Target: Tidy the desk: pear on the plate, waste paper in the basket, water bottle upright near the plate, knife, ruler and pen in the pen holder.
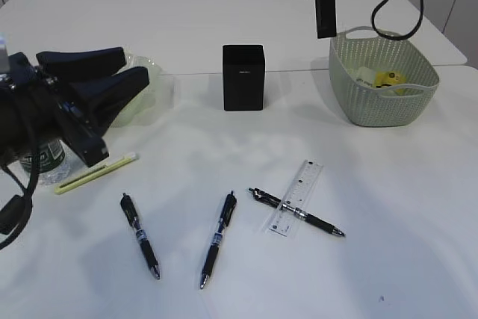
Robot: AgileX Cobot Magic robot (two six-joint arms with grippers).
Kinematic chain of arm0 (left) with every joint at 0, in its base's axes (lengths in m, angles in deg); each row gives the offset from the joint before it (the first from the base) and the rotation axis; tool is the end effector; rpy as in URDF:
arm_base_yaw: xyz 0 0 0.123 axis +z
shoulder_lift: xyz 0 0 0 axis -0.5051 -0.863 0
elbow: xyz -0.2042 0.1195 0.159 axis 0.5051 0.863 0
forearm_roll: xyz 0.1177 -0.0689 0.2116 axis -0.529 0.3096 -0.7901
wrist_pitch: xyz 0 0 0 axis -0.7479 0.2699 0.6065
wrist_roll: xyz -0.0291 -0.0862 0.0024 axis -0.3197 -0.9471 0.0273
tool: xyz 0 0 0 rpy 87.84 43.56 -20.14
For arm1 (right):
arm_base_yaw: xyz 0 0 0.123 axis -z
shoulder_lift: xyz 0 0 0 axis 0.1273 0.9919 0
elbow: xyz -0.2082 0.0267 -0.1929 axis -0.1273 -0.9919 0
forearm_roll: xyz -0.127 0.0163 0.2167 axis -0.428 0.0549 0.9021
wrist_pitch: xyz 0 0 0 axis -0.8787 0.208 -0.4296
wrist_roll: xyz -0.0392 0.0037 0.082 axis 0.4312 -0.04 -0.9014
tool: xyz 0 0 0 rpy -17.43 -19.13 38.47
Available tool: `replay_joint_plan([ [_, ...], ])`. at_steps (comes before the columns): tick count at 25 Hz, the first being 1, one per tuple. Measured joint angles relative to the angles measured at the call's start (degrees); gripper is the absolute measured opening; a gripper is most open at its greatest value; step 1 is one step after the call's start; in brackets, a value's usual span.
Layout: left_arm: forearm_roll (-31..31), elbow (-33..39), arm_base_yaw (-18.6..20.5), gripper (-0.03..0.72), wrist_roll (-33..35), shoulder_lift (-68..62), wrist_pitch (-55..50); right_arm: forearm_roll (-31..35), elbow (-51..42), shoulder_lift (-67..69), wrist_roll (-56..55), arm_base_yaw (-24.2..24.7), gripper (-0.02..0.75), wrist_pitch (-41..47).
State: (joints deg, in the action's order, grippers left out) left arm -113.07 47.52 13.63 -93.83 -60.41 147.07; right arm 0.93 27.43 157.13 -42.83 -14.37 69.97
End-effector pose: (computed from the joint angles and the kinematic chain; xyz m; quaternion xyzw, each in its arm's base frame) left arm 0.2371 -0.1162 0.2208 0.2962 0.6045 -0.2411 0.6991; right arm 0.3833 0.1328 0.3280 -0.1645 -0.7429 -0.6488 0.0015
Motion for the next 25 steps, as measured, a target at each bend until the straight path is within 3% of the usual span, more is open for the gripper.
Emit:
replay_joint_plan([
  [4, 2.46, -3.06, -2.50, 0.300, 0.00, -0.13, 0.05, 3.10, 0.00, 0.00, 1.44, 0.00, 0.166, -0.12],
  [18, 3.42, -12.07, -5.14, 0.300, -0.44, -0.15, 0.14, 11.29, 0.00, 0.00, 7.45, 0.00, 0.166, -0.59],
  [25, 5.18, -12.99, -5.68, 0.300, -0.52, -0.25, 0.32, 14.41, 0.00, 0.00, 8.65, 0.00, 0.166, -0.62],
])
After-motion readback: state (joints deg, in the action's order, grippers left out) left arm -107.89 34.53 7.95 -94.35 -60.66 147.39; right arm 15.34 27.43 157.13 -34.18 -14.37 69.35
